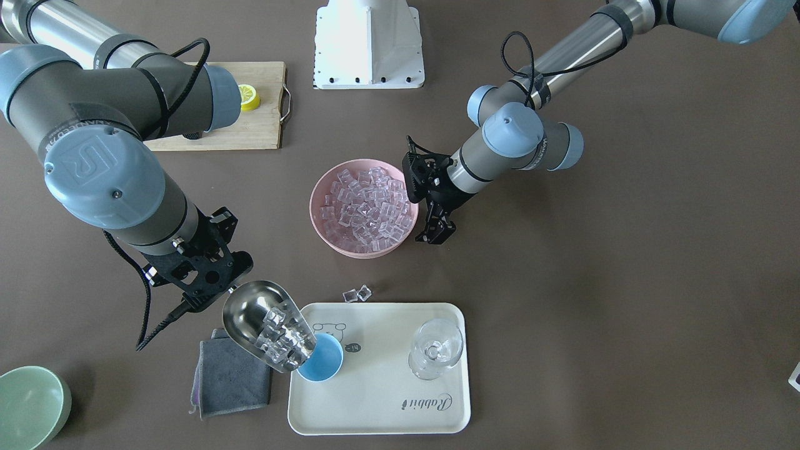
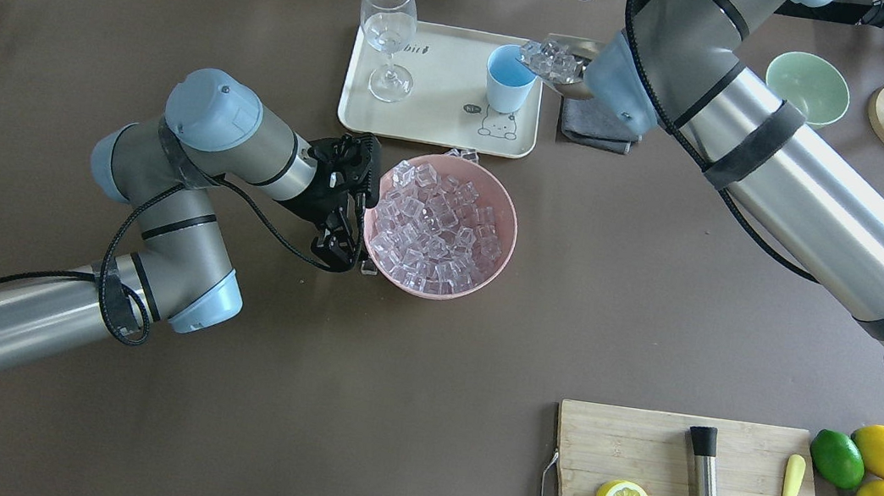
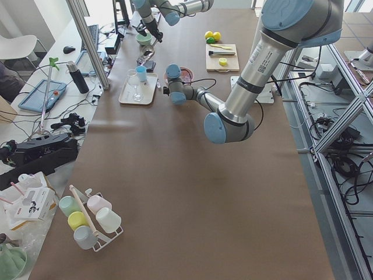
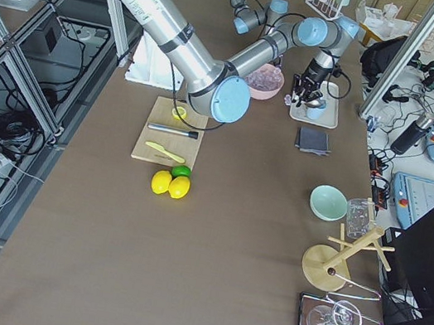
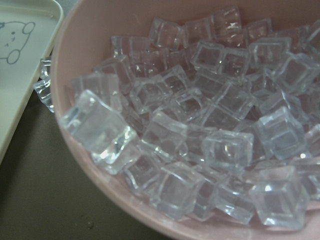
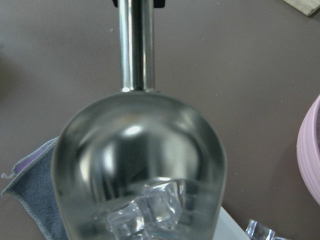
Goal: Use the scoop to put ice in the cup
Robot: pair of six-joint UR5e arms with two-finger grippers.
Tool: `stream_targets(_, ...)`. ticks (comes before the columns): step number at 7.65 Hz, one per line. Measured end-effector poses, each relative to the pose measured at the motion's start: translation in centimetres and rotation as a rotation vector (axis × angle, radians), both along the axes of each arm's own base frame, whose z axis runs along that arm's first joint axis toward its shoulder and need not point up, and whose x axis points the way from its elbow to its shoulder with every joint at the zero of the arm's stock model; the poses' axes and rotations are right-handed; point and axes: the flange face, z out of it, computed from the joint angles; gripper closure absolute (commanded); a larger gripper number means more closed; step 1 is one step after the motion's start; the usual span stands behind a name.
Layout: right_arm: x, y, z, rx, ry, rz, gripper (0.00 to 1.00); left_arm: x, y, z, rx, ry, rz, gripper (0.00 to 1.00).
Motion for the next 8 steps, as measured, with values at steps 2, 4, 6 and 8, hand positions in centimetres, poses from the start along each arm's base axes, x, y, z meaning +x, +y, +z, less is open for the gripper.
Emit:
stream_targets(2, 0.2, -0.4, -0.6, 0.008, 0.062, -0.045, 1.0, -1.6, -0.8, 0.3, -0.006, 0.001, -0.01, 0.01)
stream_targets(4, -0.1, -1.1, -0.9, 0.016, 0.107, -0.082, 1.0, -2.4, -0.9, 1.6, -0.02, -0.011, -0.012, 0.01)
stream_targets(6, -0.1, -0.9, -1.4, 0.027, 0.132, -0.096, 1.0, -3.6, -1.6, 3.0, -0.036, -0.026, -0.023, 0.01)
stream_targets(8, 2.5, 2.5, 0.6, 0.055, 0.09, -0.084, 1.0, -5.6, -2.4, 2.1, -0.063, -0.049, -0.043, 0.01)
